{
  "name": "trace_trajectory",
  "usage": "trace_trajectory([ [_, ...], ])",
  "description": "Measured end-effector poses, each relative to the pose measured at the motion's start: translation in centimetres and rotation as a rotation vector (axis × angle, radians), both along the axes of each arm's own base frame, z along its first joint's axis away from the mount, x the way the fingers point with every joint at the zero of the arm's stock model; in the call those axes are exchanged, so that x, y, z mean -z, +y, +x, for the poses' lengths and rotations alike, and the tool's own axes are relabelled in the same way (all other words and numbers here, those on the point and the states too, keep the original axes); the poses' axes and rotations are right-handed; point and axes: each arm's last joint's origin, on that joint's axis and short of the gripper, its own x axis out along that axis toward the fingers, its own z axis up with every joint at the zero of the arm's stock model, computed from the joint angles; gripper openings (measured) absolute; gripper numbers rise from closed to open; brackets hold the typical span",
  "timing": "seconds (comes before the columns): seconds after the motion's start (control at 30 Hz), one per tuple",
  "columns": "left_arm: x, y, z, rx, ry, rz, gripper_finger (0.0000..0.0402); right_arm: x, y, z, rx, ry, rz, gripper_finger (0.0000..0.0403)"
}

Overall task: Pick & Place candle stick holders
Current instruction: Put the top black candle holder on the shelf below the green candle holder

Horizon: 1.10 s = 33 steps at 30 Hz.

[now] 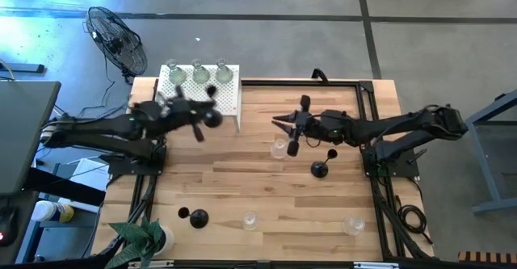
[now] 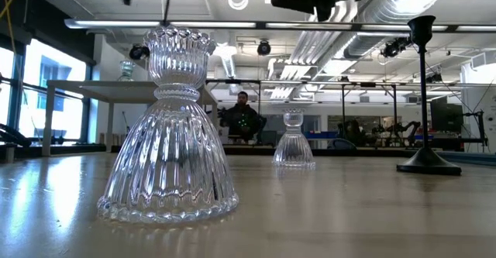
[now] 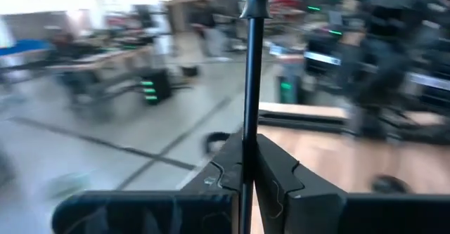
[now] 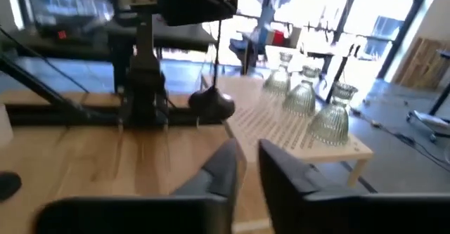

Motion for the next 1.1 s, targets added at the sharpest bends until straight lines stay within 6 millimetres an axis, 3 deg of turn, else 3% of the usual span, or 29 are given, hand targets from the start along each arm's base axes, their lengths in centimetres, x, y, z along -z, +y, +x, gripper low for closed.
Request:
trace_trajectory([
  [0.07,-0.5,0.1,-1.9,-0.083,-0.024,-0.001,0.0009,0.7,-0.3,-0.3,-0.015,-0.031,0.0,0.0009],
  [0.23,-1.1,0.5,-5.5,-0.292,-0.074,-0.008,0.0008,1.4,-1.1,-0.7,-0.02,-0.076,0.035,0.003],
  [0.33,-1.3,0.6,-6.7,-0.363,-0.086,-0.002,0.0008,1.4,-1.3,-0.7,-0.028,-0.078,0.042,0.0022],
  [0.47,-1.0,1.2,-7.1,-0.436,-0.086,-0.006,0.0008,1.1,-1.4,-0.7,-0.045,-0.1,0.033,0.0003],
  [0.67,1.3,3.1,-6.7,-0.569,-0.055,-0.023,0.0008,1.1,-1.3,-0.7,-0.062,-0.104,0.031,0.0005],
  [0.83,1.9,4.6,-7.4,-0.674,-0.079,-0.047,0.0008,1.1,-1.3,-0.7,-0.065,-0.104,0.017,0.0003],
  [1.1,3.9,6.6,-8.0,-0.706,-0.119,-0.089,0.0008,1.1,-1.3,-0.7,-0.073,-0.104,0.015,0.0002],
])
